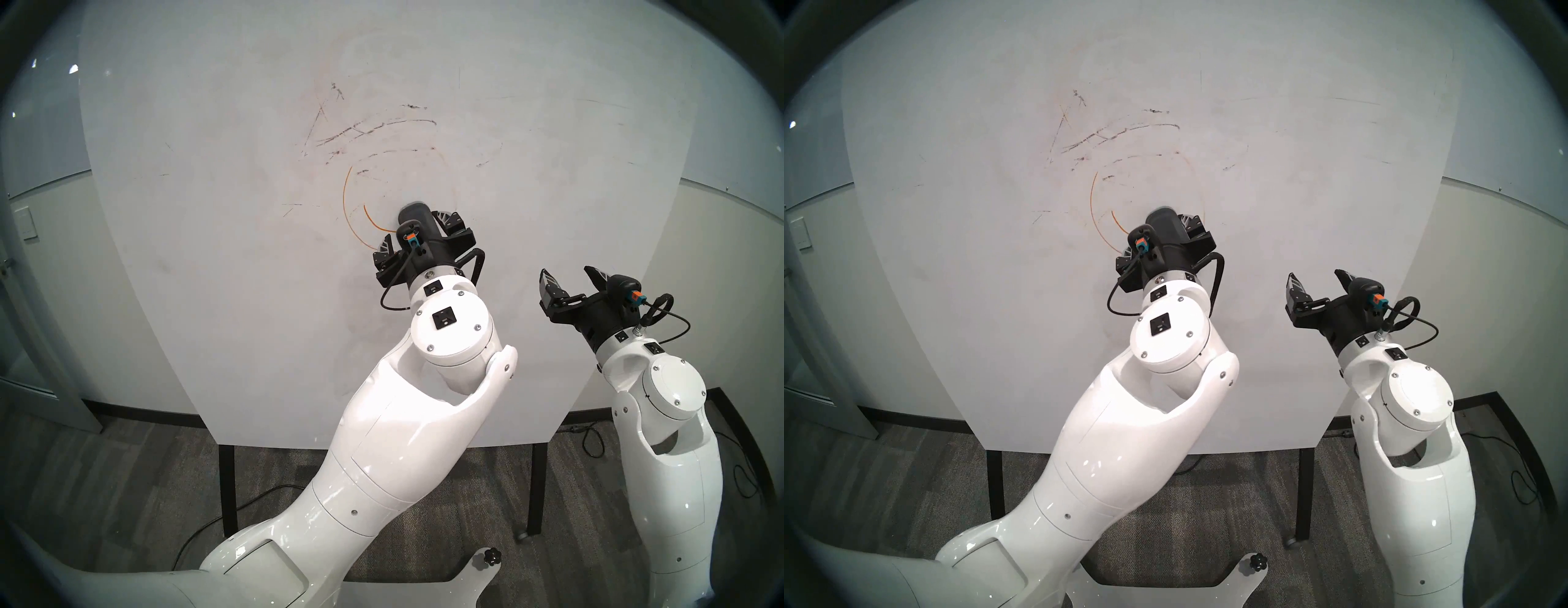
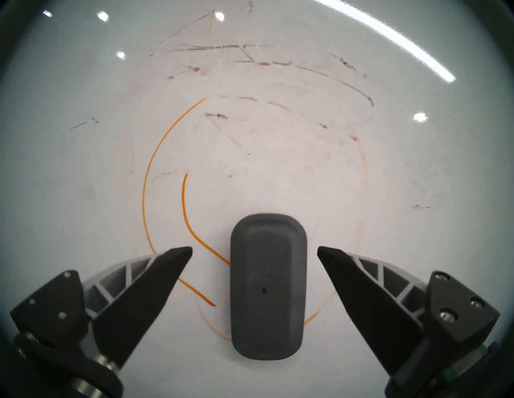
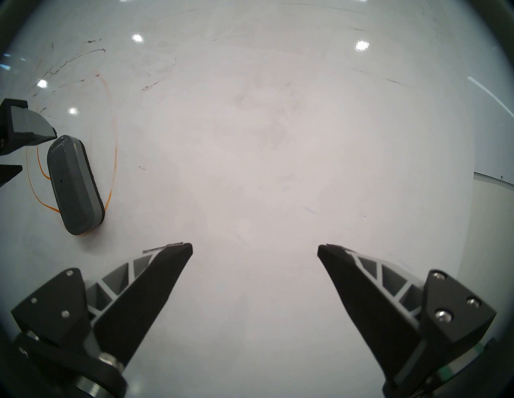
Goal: Erase all marks on the whiteboard with the eraser
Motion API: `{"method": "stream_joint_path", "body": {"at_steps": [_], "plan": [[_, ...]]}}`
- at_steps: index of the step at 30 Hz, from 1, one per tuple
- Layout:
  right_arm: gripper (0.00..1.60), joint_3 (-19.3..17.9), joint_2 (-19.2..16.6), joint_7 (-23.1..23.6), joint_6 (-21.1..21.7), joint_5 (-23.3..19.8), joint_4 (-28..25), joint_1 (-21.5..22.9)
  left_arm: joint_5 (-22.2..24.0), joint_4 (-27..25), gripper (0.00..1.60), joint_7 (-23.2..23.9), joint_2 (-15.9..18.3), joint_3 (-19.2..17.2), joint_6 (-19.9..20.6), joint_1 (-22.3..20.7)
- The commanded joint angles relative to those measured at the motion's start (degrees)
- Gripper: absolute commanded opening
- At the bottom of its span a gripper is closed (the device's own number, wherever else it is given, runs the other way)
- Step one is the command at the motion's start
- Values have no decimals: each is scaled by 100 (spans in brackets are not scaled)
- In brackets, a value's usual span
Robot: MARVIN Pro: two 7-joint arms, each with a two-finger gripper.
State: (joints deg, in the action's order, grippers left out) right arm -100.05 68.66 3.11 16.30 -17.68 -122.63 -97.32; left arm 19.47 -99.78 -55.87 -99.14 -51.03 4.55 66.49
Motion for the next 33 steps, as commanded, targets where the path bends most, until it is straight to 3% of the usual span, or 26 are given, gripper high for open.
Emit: {"method": "stream_joint_path", "body": {"at_steps": [1, 12, 33], "plan": [[160, 12, 16, -25, -58, 21, -133, 45, 42, 99, 160, 125, -91, -98, -121, -263], [160, 15, 13, -32, -60, 19, -134, 44, 366, 69, 160, 717, 164, -159, -271, -208], [160, 18, 8, -41, -63, 17, -135, 42, 637, 207, 160, 803, 291, -134, -69, -287]]}}
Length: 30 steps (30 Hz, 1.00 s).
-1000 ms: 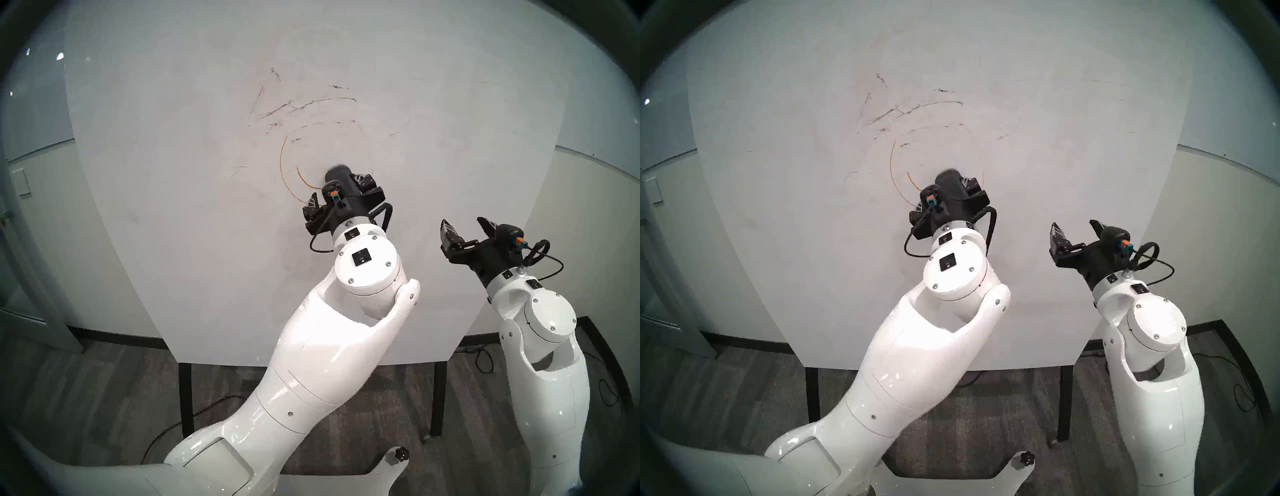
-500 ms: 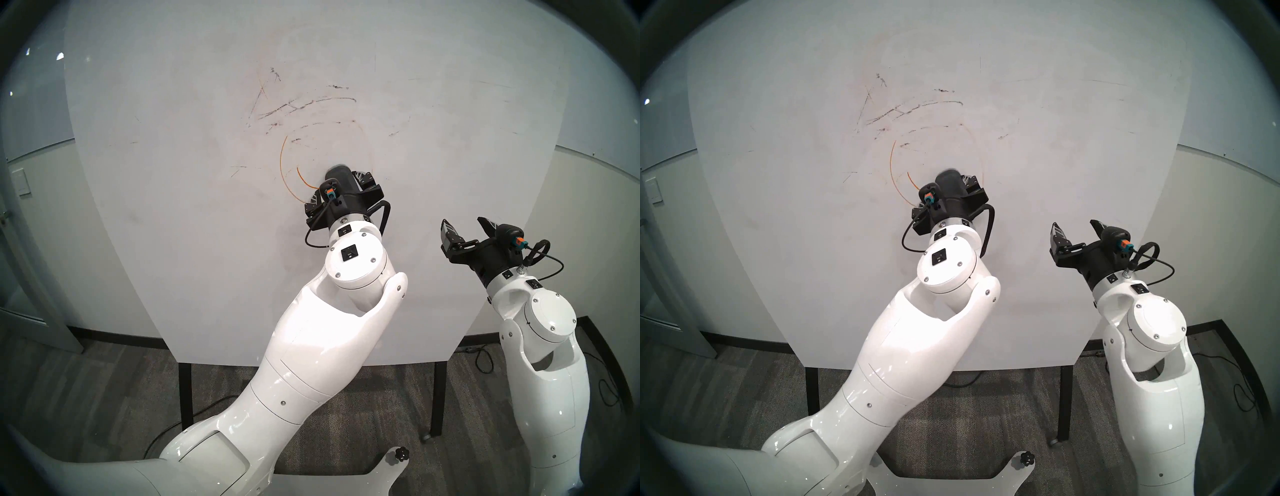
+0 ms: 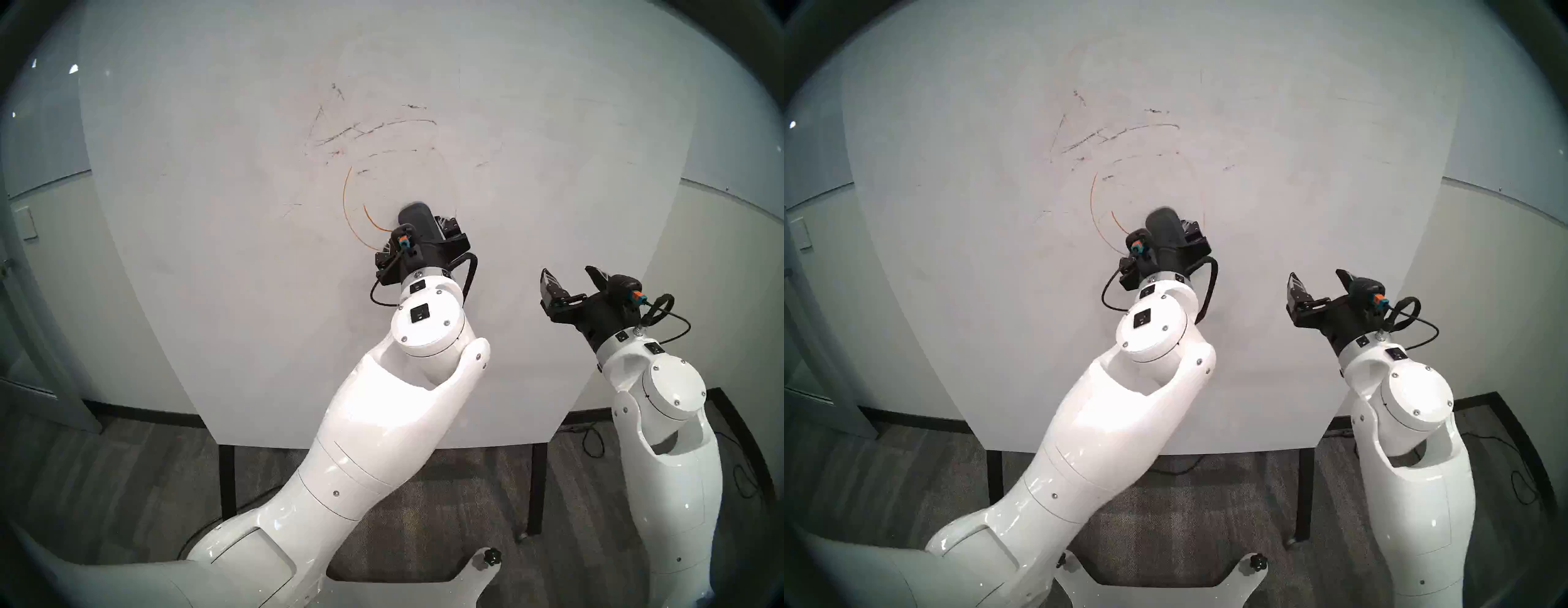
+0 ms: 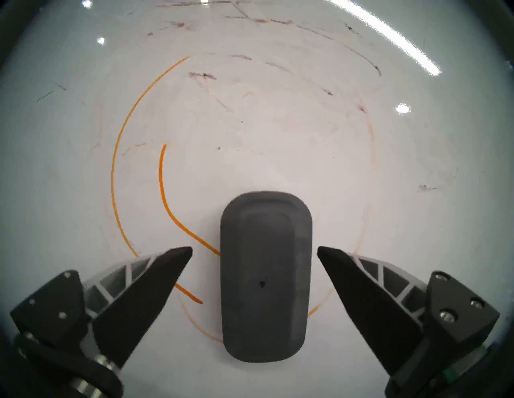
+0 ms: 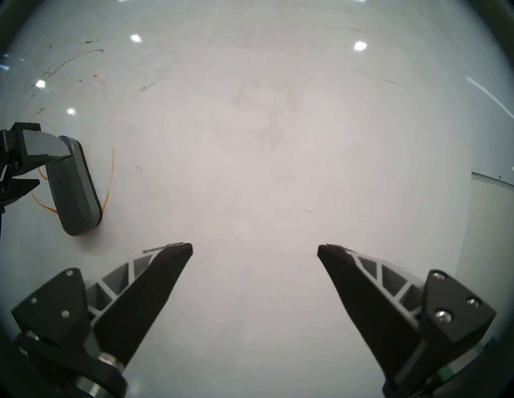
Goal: Erase all marks on the whiteboard with the eraser
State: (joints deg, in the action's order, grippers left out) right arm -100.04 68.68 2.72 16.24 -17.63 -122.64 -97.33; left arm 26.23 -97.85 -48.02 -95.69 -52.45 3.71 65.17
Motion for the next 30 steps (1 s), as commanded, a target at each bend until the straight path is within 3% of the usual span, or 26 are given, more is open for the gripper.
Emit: {"method": "stream_joint_path", "body": {"at_steps": [1, 17, 30], "plan": [[160, 16, 5, -1, -57, 11, -133, 43, -32, 33, 160, 20, -56, 7, 14, -161], [160, 17, 3, -4, -57, 9, -133, 43, -44, 574, 160, 164, -93, -165, -24, -482], [160, 18, 2, -6, -57, 9, -133, 42, -110, 478, 160, 142, -119, -51, -23, -367]]}}
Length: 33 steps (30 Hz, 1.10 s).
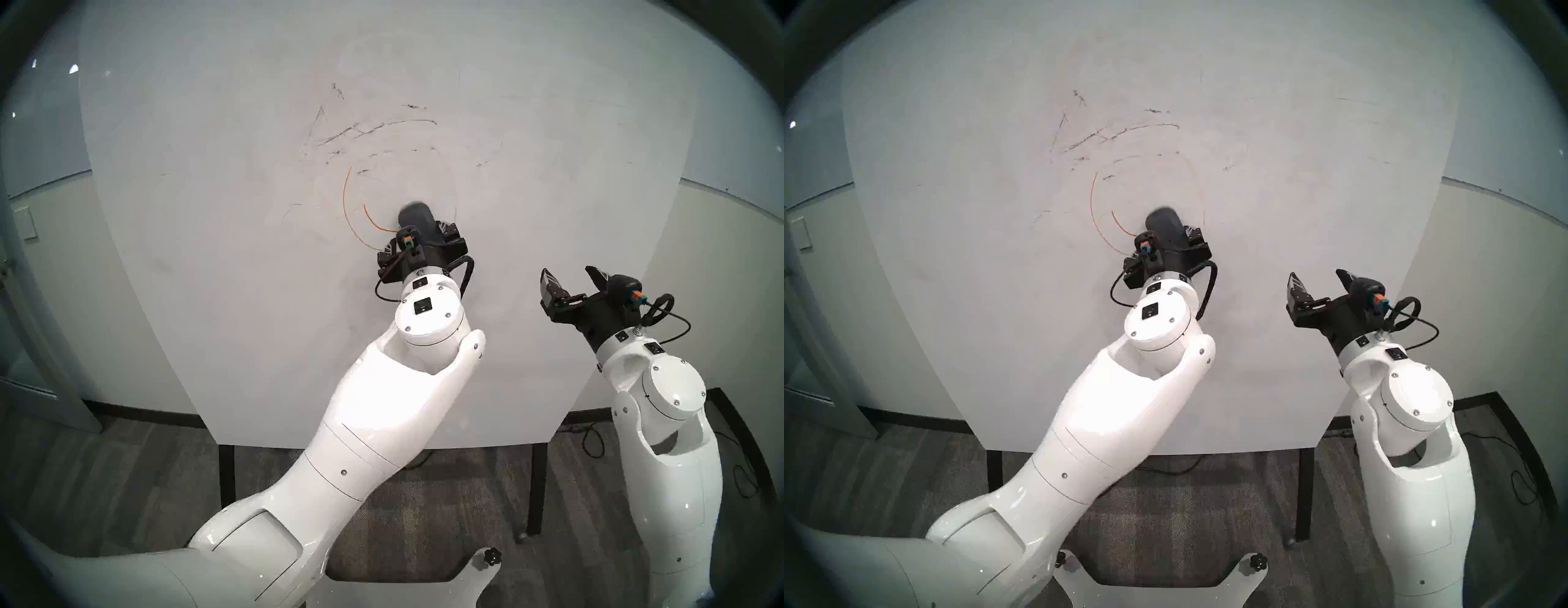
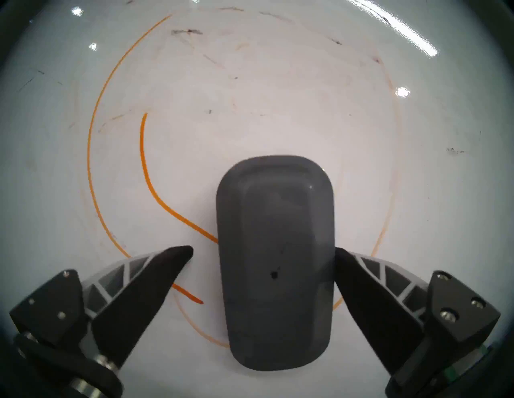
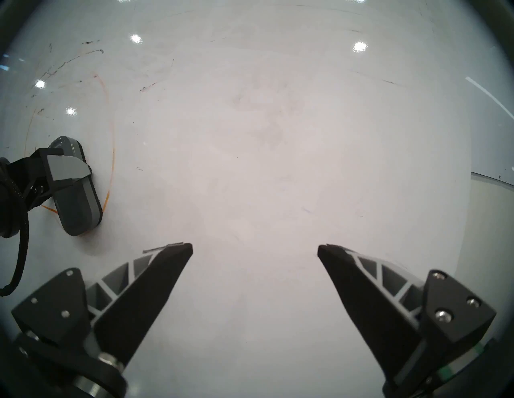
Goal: Erase all marks on the whiteboard with the eraser
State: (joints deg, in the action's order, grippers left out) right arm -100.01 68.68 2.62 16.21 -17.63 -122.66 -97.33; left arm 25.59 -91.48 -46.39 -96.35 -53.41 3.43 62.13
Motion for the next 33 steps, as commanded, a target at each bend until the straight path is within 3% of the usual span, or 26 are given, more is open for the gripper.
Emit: {"method": "stream_joint_path", "body": {"at_steps": [1, 18, 33], "plan": [[160, 15, 2, 4, -55, 9, -132, 43, -57, -173, 160, -34, -58, 54, 11, -55], [160, 16, 1, 3, -55, 8, -132, 42, -172, -178, 160, -365, -126, 201, 28, -70], [160, 16, 0, 2, -56, 8, -132, 42, -71, -81, 160, -312, -106, 191, -35, -130]]}}
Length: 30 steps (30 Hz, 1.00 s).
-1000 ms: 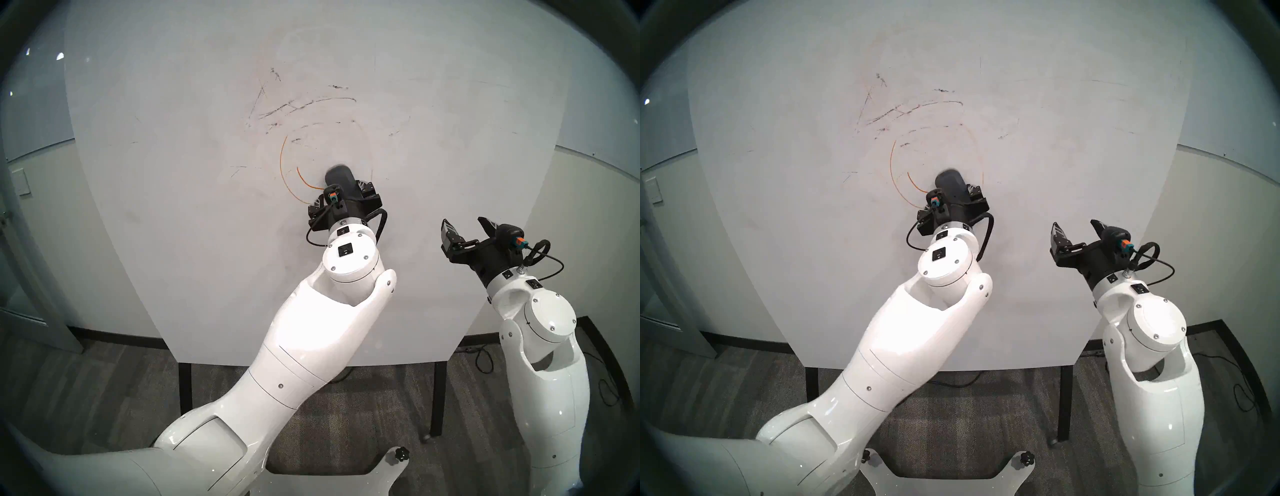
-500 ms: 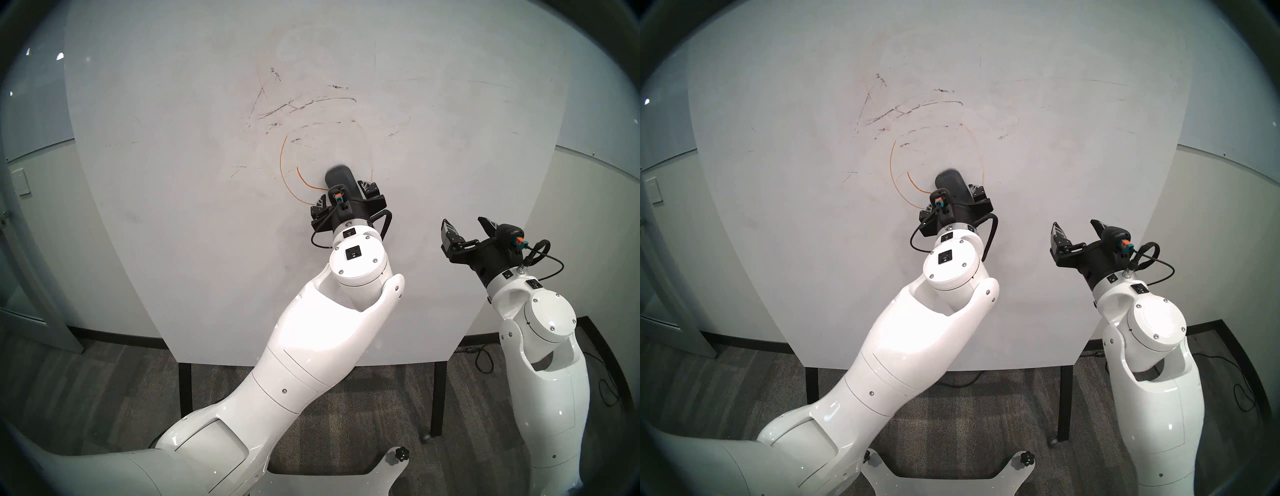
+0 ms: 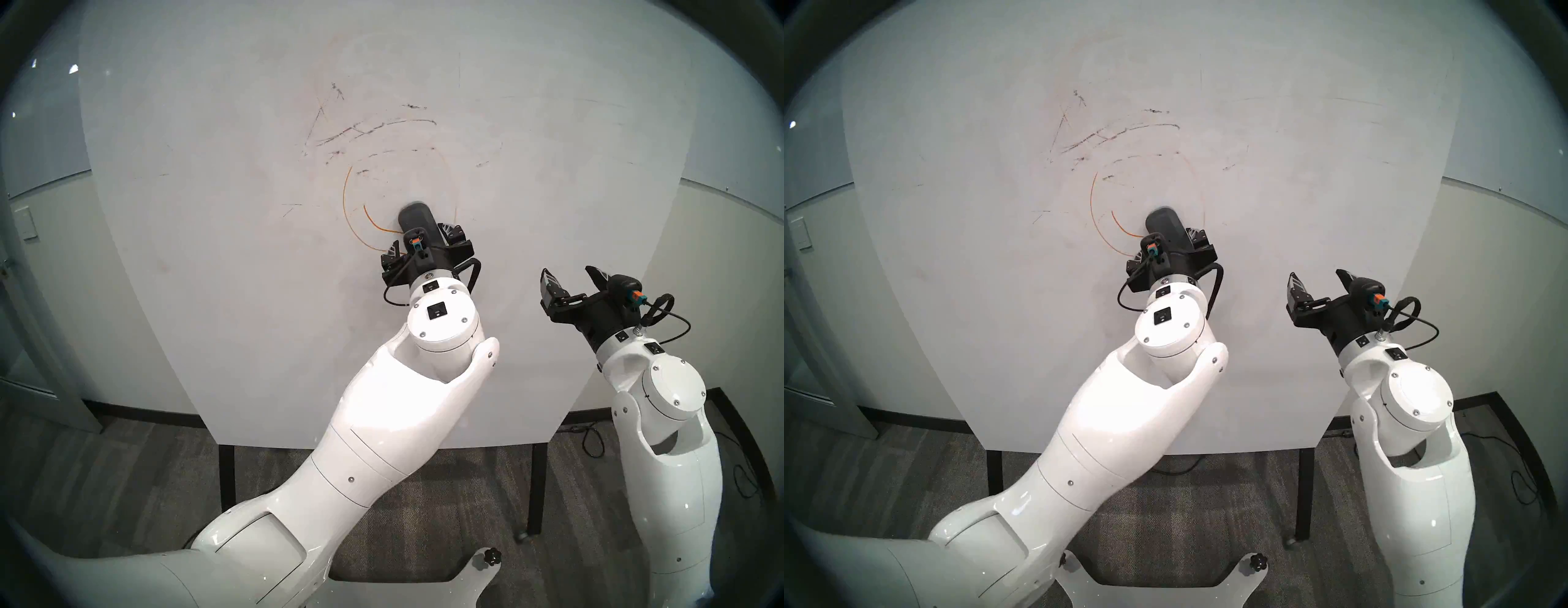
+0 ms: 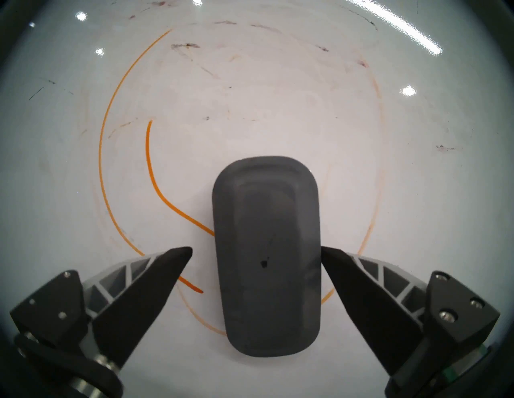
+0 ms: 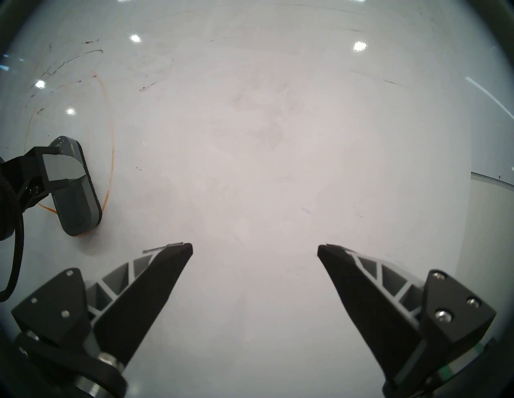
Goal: Erase all marks on the whiteboard with the eraser
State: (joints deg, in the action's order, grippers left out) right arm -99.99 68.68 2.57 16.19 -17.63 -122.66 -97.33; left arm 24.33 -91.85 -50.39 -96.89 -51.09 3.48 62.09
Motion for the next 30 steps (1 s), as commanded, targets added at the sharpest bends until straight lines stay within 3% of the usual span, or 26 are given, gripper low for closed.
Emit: {"method": "stream_joint_path", "body": {"at_steps": [1, 4, 6, 13, 17, 20, 25, 27, 28, 30], "plan": [[160, 15, 0, 6, -54, 8, -132, 42, 60, -38, 160, 101, -52, -45, -43, -127], [160, 15, 0, 6, -54, 8, -132, 42, 71, -12, 159, 134, -51, -47, -57, -143], [160, 15, 0, 6, -54, 8, -132, 42, 78, 5, 143, 149, -53, -47, -62, -159], [160, 15, -1, 5, -54, 7, -132, 42, 82, 78, 112, 173, -72, -54, -73, -203], [160, 15, -1, 5, -54, 7, -132, 42, 76, 107, 117, 179, -81, -58, -75, -219], [160, 15, -1, 5, -54, 7, -132, 42, 75, 117, 110, 180, -87, -61, -70, -227], [160, 15, -1, 5, -55, 7, -132, 42, 72, 126, 60, 178, -101, -67, -58, -235], [160, 15, -1, 5, -55, 7, -132, 42, 68, 127, 30, 171, -106, -68, -52, -237], [160, 15, -1, 5, -55, 7, -132, 42, 64, 127, 0, 170, -107, -67, -51, -238], [160, 15, -1, 5, -55, 7, -132, 42, 58, 124, 0, 170, -106, -66, -55, -236]]}}
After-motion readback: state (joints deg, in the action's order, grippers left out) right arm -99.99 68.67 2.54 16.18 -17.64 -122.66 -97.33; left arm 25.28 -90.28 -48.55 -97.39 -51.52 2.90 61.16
